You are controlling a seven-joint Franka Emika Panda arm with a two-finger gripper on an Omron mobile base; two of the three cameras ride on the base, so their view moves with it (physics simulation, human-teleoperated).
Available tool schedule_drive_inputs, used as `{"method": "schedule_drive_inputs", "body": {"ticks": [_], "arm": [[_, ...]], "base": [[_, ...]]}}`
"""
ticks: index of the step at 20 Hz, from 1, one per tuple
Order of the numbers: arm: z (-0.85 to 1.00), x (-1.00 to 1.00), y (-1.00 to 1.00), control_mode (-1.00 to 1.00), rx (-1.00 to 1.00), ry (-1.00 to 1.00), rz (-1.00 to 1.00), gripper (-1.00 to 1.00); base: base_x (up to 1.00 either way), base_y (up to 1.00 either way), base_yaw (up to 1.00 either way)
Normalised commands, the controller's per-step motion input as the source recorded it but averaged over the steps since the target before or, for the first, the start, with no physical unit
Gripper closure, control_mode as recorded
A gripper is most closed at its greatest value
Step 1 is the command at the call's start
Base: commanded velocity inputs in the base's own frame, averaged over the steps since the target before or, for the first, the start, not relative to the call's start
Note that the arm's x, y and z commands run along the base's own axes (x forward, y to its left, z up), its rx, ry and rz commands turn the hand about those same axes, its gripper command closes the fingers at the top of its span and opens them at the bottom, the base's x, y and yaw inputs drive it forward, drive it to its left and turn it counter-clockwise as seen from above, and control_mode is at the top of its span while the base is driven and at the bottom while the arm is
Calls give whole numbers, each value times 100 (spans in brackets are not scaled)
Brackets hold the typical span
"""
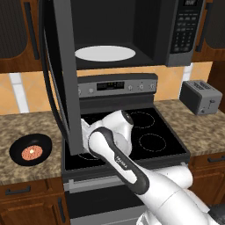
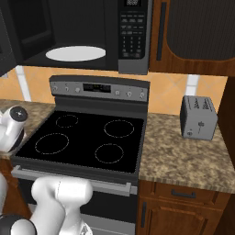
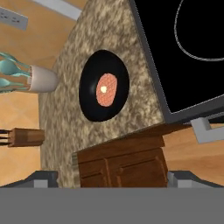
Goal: Open the microwave, place the bowl with waffle inside the microwave, then close the microwave door and turn it on.
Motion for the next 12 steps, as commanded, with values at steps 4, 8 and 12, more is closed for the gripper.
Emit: {"method": "schedule_drive_inputs", "body": {"ticks": [4,8,12], "arm": [[-34,18,44,-100,-6,0,0,-100],[-25,21,24,-100,-2,0,0,-100],[-14,35,22,-100,0,1,0,-100]], "base": [[0,0,0],[0,0,0],[0,0,0]]}}
